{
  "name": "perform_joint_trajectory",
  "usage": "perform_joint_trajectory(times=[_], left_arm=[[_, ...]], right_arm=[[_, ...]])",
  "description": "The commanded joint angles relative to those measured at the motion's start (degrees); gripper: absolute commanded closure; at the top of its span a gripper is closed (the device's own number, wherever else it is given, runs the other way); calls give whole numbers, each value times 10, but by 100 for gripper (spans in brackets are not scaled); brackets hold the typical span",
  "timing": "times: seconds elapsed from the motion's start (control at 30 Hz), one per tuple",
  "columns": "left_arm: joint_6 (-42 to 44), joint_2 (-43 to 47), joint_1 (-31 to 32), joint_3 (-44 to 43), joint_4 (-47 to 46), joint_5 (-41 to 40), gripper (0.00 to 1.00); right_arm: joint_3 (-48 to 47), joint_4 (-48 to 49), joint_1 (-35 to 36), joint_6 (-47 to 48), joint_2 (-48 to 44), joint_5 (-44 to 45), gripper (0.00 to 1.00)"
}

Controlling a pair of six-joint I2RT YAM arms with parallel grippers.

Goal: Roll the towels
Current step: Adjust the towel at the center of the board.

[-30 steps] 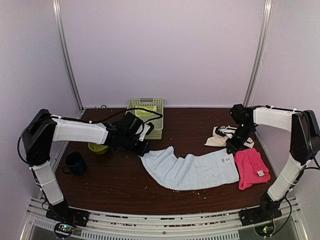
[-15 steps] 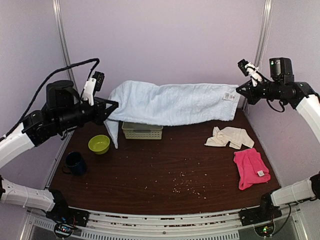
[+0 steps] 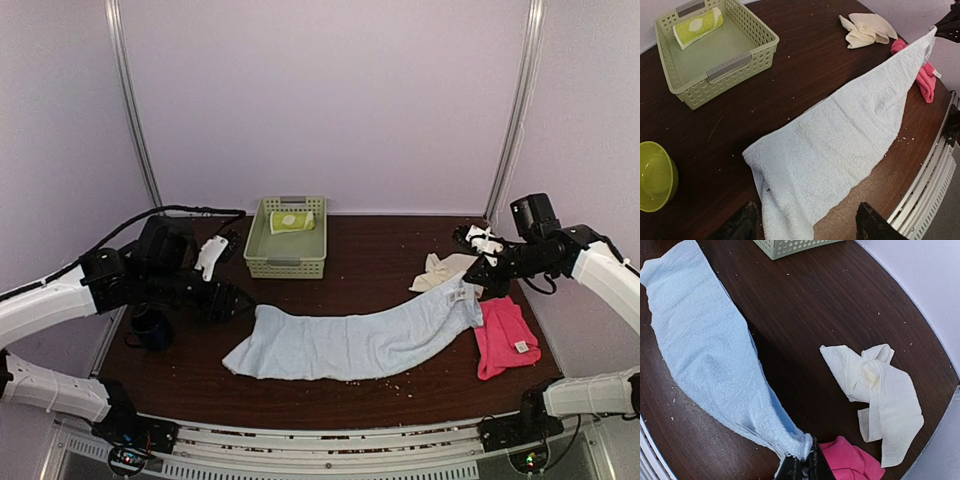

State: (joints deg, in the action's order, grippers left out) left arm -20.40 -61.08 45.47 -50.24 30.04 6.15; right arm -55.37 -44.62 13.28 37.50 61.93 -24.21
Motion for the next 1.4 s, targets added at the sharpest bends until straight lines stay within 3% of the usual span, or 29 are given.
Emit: perform_joint_trajectory(times=[0.0, 0.1, 0.3, 0.43, 0.67, 0.83, 0.93, 0.97, 1.03, 1.13, 1.27, 1.37], left_arm=[[-3, -127, -23, -57, -13, -60, 37], [-20, -213, -55, -76, -11, -24, 46], [-42, -266, -81, -60, -77, -22, 39], [-27, -295, -97, -62, -123, 12, 46], [-8, -353, -101, -98, -123, 55, 63], [-9, -353, -101, -96, -112, 51, 51], [-3, -352, -101, -89, -112, 50, 76], [-4, -349, -101, -87, -112, 50, 80], [-6, -332, -101, -85, -111, 47, 84], [3, -275, -101, -89, -108, 37, 91], [30, -201, -101, -131, -75, 1, 100], [45, -146, -101, -165, -67, -21, 100]], right_arm=[[-16, -23, 9, 39, 6, -16, 93], [-3, -54, 13, 83, 0, -28, 99], [79, -71, 21, 123, -5, 42, 91], [104, -61, 21, 116, 9, 50, 96], [79, -51, 21, 96, 36, 18, 93], [68, -54, 21, 92, 53, 15, 77], [52, -92, 21, 106, 72, -20, 80], [43, -110, 21, 117, 78, -43, 80], [21, -133, 21, 121, 84, -68, 83], [-3, -145, 21, 113, 76, -87, 99], [-48, -118, 20, 76, 65, -88, 100], [-95, -24, 13, -20, 56, -6, 100]])
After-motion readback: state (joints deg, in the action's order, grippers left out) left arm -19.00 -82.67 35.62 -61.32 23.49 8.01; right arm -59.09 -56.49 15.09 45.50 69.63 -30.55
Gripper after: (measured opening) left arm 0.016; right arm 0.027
